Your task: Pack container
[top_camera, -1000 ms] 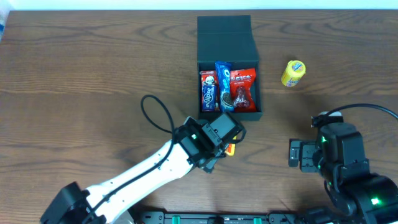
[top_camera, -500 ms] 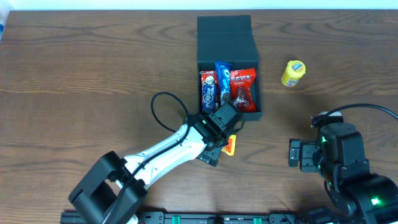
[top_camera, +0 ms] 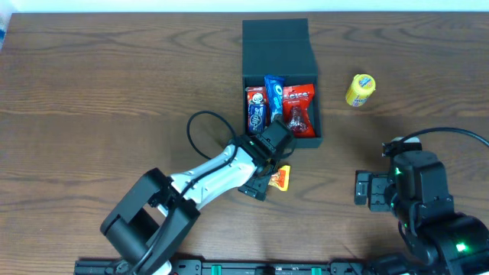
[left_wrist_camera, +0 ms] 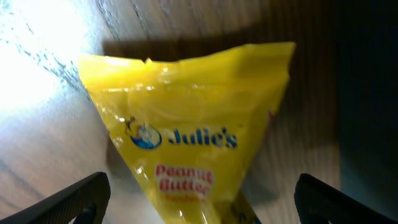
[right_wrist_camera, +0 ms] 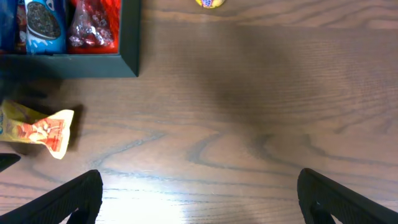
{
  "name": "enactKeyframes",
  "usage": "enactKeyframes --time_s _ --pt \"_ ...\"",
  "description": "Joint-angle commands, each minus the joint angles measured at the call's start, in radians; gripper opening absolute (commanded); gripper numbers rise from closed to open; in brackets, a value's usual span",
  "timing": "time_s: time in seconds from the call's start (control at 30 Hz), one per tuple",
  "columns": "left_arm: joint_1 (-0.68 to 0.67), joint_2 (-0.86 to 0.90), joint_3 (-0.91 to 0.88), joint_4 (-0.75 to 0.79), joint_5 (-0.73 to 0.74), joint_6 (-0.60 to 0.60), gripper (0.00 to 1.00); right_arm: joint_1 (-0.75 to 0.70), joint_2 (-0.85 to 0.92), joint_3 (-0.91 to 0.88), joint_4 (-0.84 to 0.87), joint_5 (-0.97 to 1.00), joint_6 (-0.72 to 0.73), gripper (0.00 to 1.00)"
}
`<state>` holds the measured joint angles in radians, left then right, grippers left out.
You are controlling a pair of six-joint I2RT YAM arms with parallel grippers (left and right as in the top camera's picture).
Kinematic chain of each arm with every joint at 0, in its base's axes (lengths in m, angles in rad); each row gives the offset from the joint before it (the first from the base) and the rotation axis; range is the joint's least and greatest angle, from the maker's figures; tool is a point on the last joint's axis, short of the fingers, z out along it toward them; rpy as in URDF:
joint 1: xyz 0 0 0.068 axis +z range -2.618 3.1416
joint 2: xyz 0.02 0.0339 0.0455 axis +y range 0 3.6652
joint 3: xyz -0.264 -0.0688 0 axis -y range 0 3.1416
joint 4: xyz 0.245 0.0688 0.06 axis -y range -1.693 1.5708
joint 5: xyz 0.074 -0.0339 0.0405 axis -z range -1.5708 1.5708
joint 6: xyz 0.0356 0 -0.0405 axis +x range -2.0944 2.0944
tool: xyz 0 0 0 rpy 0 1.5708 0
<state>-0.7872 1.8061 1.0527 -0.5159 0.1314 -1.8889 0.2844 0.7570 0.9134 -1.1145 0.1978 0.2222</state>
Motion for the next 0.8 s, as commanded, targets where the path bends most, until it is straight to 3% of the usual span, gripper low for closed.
enactKeyframes --time_s 0.0,0.13,0.57,0.77 --pt "0.005 0.024 -0.005 -0.002 0.009 -0.012 0.96 -0.016 -0.005 0.002 -0.002 0.003 -0.006 0.99" --pt "0.005 0.025 -0.005 -0.003 0.009 -0.012 1.00 -0.016 -0.005 0.002 -0.002 0.003 -0.006 0.99" --pt "0.001 0.025 -0.005 -0.002 0.019 -0.012 0.60 -0.016 -0.005 0.002 -0.002 0.003 -0.006 0.99" --pt "0.000 0.025 -0.005 -0.002 0.019 -0.012 0.50 -0.016 -0.005 0.002 -0.002 0.003 -0.006 0.99"
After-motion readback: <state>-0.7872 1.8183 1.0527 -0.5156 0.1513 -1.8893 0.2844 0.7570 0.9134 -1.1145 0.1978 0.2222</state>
